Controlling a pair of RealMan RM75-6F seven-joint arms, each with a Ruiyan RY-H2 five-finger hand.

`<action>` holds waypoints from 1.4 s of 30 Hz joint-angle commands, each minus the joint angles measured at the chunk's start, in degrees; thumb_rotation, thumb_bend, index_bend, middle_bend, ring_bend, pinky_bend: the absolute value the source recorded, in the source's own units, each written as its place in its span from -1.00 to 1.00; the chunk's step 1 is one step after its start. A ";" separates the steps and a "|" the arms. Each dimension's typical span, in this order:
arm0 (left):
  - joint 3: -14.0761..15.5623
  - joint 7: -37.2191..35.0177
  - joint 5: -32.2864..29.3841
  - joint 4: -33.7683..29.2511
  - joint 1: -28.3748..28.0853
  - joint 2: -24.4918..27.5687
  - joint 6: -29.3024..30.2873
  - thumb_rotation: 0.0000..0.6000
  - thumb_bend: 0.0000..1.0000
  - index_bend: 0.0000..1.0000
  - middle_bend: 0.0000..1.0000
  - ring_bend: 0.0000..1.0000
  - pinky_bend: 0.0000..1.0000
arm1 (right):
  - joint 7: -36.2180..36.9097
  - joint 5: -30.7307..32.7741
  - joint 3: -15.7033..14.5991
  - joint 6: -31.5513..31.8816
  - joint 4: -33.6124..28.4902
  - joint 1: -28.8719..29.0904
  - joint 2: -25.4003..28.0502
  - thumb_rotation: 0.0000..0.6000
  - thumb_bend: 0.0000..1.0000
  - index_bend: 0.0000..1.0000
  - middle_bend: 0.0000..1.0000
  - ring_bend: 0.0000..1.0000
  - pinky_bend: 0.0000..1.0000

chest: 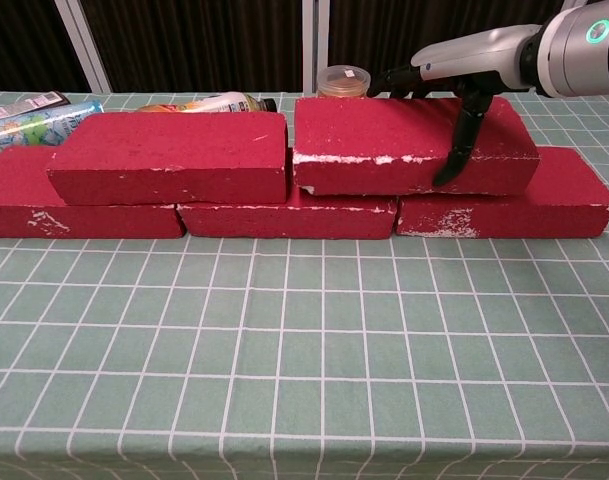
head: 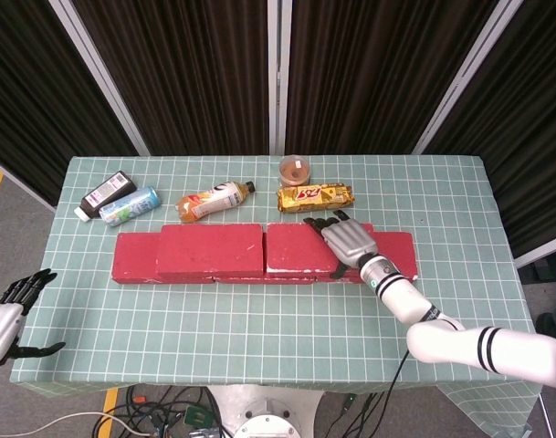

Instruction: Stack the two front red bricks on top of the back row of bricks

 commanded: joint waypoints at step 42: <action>0.47 -3.42 0.27 2.30 0.22 -0.44 -0.66 1.00 -0.94 -1.00 -1.00 -1.00 -1.00 | 0.68 6.19 -3.84 1.08 2.24 5.38 -2.67 1.00 -0.84 -1.00 -0.42 -0.53 -1.00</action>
